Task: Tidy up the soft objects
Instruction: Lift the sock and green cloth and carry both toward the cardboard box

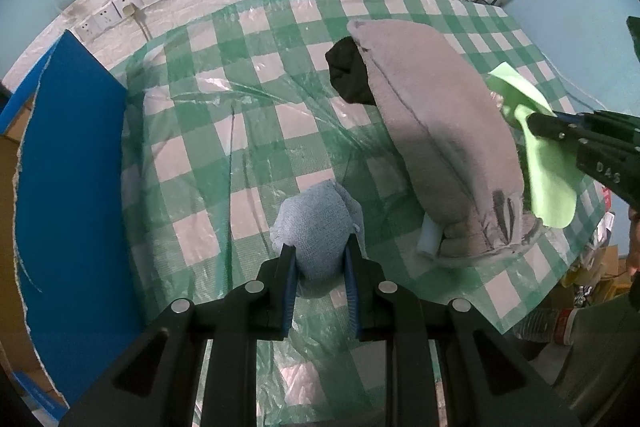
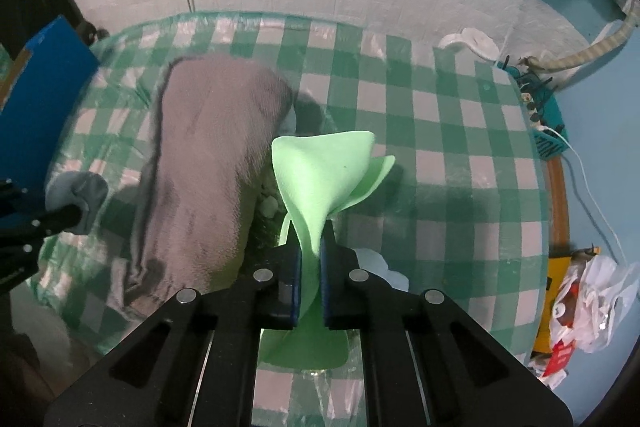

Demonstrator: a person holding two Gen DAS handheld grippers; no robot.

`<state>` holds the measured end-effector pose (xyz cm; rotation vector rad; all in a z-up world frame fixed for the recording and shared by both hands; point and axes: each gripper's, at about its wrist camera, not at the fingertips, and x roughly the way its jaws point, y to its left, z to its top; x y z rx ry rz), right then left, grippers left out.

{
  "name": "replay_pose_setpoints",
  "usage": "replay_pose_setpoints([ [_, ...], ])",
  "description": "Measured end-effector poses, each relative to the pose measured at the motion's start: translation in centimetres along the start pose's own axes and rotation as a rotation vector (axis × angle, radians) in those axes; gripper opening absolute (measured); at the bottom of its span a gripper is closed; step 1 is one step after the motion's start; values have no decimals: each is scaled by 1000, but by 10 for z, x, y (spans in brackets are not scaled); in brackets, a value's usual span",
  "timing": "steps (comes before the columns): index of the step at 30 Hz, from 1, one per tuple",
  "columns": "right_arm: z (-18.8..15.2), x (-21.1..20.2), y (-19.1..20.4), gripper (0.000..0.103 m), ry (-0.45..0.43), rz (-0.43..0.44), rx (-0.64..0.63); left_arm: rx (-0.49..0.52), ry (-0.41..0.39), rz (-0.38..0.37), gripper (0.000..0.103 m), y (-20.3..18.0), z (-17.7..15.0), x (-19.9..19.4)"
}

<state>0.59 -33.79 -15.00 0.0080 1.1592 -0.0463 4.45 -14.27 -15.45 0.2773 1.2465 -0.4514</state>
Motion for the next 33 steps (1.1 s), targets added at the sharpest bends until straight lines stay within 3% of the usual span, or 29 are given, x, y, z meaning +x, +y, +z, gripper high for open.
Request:
replay_pose_setpoints([
  [15, 0, -35, 17, 6, -49, 8, -19, -4, -73, 28, 21, 8, -1, -38],
  [33, 15, -76, 63, 6, -115, 64, -85, -62, -163, 95, 21, 40, -13, -87],
])
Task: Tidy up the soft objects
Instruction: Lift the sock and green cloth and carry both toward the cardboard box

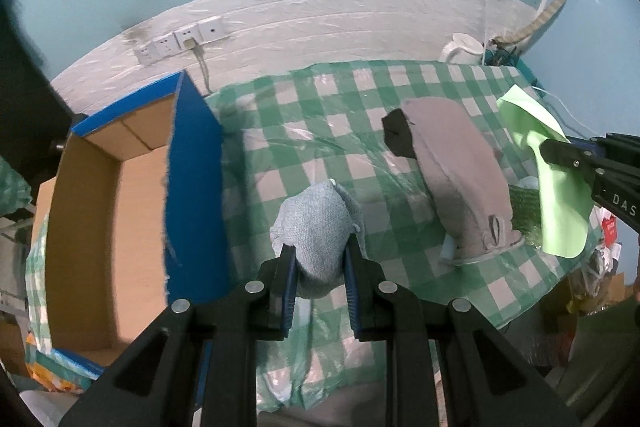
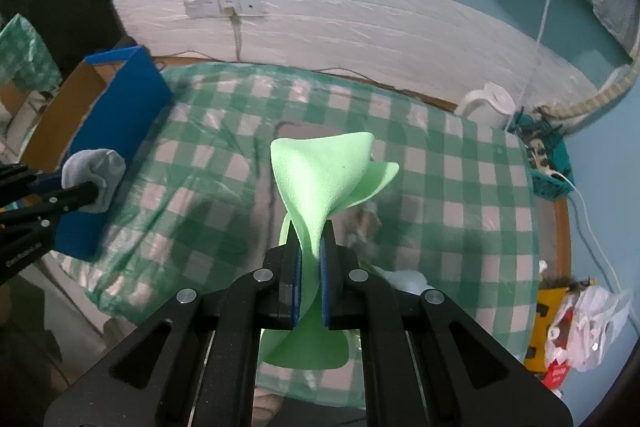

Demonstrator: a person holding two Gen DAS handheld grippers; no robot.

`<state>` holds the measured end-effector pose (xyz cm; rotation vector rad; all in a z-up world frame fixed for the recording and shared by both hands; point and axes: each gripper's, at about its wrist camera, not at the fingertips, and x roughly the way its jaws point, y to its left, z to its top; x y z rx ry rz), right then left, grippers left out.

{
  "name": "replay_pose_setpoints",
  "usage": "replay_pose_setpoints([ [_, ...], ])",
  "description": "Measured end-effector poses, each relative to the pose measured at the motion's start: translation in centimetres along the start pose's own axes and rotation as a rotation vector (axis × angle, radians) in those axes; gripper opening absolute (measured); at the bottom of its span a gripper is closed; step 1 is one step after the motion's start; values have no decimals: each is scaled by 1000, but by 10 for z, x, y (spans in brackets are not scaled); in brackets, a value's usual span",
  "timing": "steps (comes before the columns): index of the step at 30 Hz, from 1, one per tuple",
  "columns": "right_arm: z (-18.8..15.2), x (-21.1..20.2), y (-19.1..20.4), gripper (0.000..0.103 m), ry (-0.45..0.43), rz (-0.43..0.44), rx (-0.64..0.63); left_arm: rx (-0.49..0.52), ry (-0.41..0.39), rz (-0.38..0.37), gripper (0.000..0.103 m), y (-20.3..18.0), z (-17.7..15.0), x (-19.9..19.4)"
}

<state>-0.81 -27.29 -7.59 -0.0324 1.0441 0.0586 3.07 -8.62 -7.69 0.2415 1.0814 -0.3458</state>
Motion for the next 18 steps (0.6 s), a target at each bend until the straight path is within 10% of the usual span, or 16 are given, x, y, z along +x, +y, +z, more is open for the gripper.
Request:
replay_pose_setpoints([
  [18, 45, -6, 87, 6, -40, 94, -113, -108, -57, 69, 21, 62, -13, -32],
])
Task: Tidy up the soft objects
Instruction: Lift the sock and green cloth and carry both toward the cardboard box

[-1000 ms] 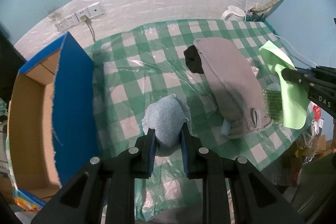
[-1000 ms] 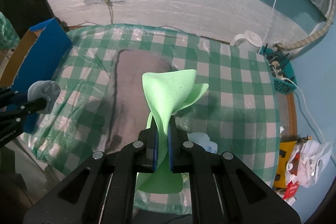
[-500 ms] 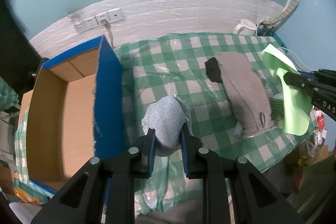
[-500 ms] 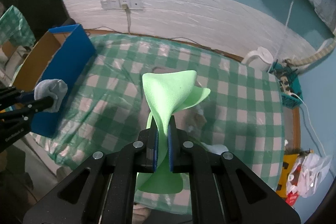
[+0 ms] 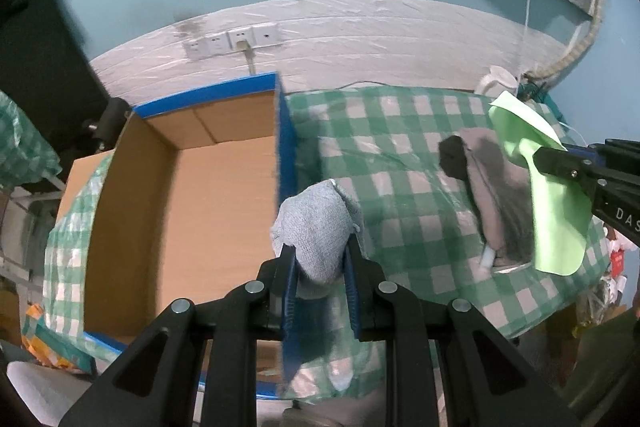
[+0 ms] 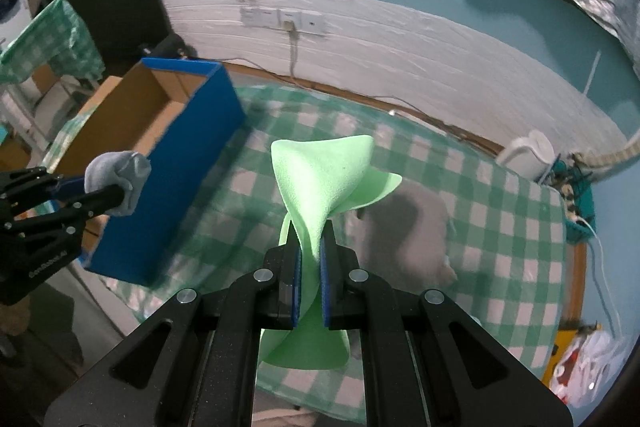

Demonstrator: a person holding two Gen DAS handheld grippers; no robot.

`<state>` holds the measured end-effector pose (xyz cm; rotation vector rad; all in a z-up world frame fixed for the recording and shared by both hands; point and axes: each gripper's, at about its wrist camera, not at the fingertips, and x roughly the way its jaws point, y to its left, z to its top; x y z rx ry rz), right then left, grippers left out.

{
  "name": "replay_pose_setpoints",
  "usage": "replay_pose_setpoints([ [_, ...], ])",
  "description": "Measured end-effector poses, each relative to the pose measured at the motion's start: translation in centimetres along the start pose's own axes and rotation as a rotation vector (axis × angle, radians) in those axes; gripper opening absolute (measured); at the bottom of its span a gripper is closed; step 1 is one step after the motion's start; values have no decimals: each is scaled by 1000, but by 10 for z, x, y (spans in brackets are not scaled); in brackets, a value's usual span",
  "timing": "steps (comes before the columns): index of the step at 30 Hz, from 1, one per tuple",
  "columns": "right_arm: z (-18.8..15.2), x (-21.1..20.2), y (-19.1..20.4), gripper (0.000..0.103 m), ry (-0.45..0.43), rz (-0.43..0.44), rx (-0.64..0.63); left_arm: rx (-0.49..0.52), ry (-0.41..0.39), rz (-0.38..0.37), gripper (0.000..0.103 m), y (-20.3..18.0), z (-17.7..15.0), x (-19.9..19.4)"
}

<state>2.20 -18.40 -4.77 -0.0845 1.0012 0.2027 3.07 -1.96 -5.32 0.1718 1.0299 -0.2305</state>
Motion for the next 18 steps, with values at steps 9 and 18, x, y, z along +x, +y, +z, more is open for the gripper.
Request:
replay_pose_setpoints([
  [9, 28, 5, 51, 6, -9, 53, -69, -76, -13, 24, 21, 43, -4, -7],
  [18, 46, 18, 105, 6, 6, 100, -138, -134, -14, 48, 21, 78, -14, -7],
])
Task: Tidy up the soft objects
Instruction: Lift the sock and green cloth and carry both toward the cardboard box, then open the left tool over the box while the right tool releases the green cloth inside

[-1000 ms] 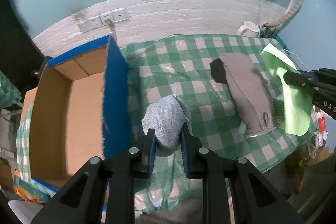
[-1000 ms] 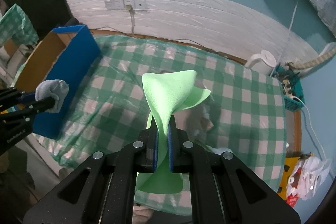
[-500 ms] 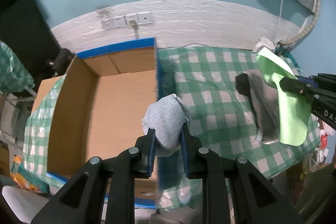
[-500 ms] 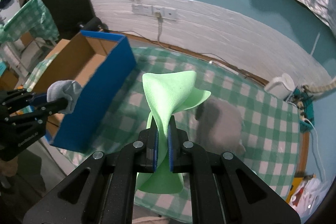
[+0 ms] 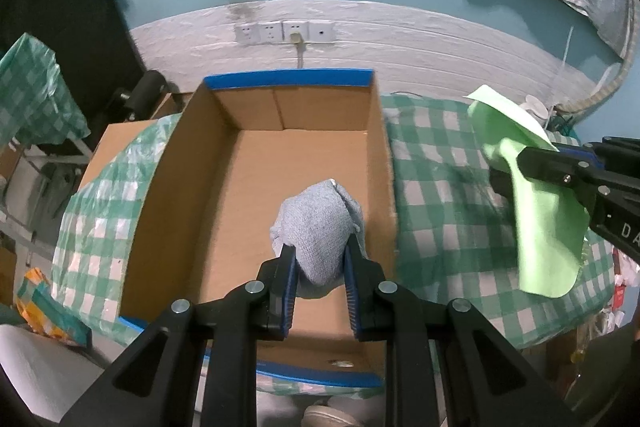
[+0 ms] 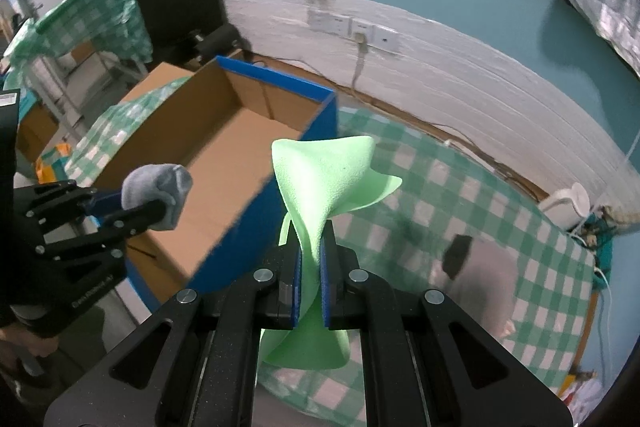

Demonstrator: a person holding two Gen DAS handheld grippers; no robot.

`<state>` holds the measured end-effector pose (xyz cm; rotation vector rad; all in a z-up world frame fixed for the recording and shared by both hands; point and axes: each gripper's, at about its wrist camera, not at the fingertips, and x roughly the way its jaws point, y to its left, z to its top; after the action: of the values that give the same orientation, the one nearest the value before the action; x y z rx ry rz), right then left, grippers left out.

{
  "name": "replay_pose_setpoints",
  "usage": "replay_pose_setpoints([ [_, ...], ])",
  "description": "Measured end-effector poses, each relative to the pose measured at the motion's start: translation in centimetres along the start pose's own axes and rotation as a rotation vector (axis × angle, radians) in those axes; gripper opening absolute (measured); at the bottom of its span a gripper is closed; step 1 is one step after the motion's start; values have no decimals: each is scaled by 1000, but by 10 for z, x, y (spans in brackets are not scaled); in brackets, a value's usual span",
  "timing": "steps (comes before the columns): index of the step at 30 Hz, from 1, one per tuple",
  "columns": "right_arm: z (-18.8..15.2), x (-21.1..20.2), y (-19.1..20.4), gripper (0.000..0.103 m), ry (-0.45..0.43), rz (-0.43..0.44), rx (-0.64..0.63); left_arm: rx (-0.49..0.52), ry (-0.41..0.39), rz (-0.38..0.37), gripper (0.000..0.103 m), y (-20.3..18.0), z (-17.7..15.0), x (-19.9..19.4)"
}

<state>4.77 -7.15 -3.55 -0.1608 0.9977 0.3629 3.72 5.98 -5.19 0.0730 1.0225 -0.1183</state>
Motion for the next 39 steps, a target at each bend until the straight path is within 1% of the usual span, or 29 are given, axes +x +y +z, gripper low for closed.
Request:
replay_pose_setpoints([
  [9, 22, 28, 43, 6, 27, 53, -45, -56, 7, 21, 21, 35, -5, 6],
  [17, 30, 51, 62, 6, 62, 78, -70, -99, 25, 45, 21, 60, -7, 15],
  [22, 34, 60, 76, 6, 74, 90, -86, -109, 39, 50, 21, 66, -9, 20],
  [28, 33, 70, 83, 7, 90, 120, -87, -128, 45, 55, 22, 72, -9, 22],
  [30, 33, 71, 83, 12, 82, 138, -75, -139, 55, 54, 26, 74, -10, 24],
  [31, 32, 71, 82, 22, 78, 140, -69, -140, 60, 53, 29, 74, -10, 25],
  [32, 32, 70, 81, 37, 75, 140, -68, -137, 65, 57, 34, 74, -11, 26],
  [33, 31, 69, 80, 44, 68, 128, -68, -136, 68, 64, 36, 74, -11, 27],
  [34, 31, 68, 80, 52, 61, 115, -70, -135, 68, 71, 43, 74, -11, 28],
  [35, 30, 66, 80, 52, 54, 103, -73, -135, 69, 75, 49, 74, -12, 28],
  [36, 30, 65, 78, 52, 52, 100, -73, -136, 71, 81, 51, 74, -12, 28],
  [39, 29, 62, 74, 54, 50, 90, -62, -138, 61, 94, 51, 73, -12, 26],
])
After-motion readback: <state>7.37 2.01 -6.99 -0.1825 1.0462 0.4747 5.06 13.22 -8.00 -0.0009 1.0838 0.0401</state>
